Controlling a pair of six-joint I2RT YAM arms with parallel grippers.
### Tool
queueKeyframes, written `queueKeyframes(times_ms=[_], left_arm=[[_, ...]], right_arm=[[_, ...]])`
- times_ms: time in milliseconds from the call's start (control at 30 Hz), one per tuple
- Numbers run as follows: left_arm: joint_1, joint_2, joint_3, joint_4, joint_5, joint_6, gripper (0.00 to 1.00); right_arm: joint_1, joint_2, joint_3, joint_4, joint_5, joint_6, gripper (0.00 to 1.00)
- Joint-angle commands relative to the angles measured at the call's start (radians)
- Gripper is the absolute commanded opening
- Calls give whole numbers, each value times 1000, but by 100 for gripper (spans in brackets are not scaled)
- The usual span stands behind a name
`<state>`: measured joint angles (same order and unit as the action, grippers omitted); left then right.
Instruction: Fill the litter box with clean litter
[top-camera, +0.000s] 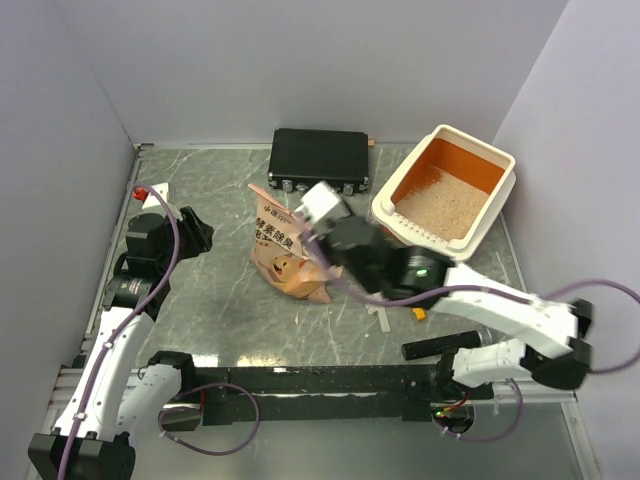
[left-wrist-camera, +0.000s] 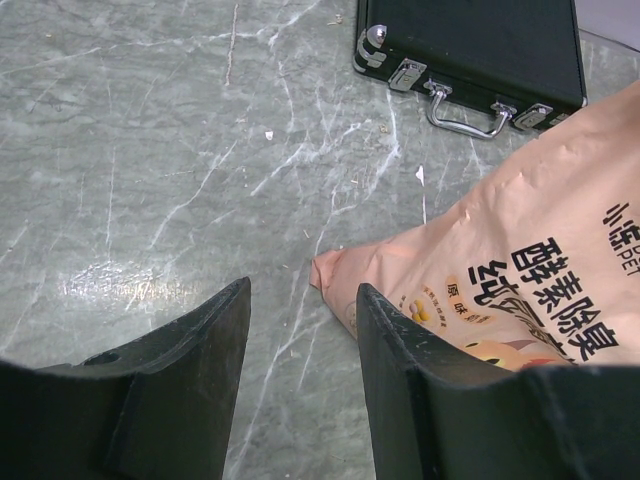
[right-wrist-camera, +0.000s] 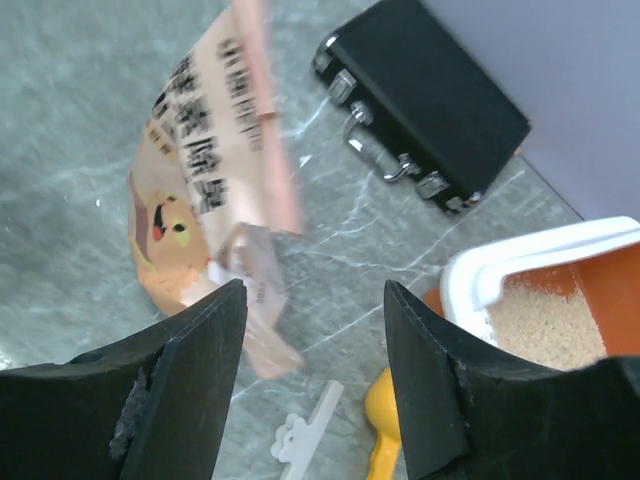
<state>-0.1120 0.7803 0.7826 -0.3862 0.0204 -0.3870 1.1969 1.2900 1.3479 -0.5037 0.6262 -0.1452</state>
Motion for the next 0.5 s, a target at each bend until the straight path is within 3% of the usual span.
queueKeyframes(times_ms=[0, 67, 100, 167, 467], left_arm=[[-3, -7, 4, 7, -8, -7, 52], [-3, -6, 4, 6, -10, -6, 52], [-3, -7, 4, 6, -11, -9, 52], [-3, -7, 3, 7, -8, -7, 52], [-3, -3, 0, 9, 0, -7, 52]], right_arm=[[-155, -130, 40, -205, -222, 53, 52], [-251, -153, 5, -217, -346, 68, 32], [-273, -168, -9, -220, -382, 73, 11], [-324, -169, -42, -214, -484, 88, 0], [-368, -70, -141, -35, -701, 171, 0]])
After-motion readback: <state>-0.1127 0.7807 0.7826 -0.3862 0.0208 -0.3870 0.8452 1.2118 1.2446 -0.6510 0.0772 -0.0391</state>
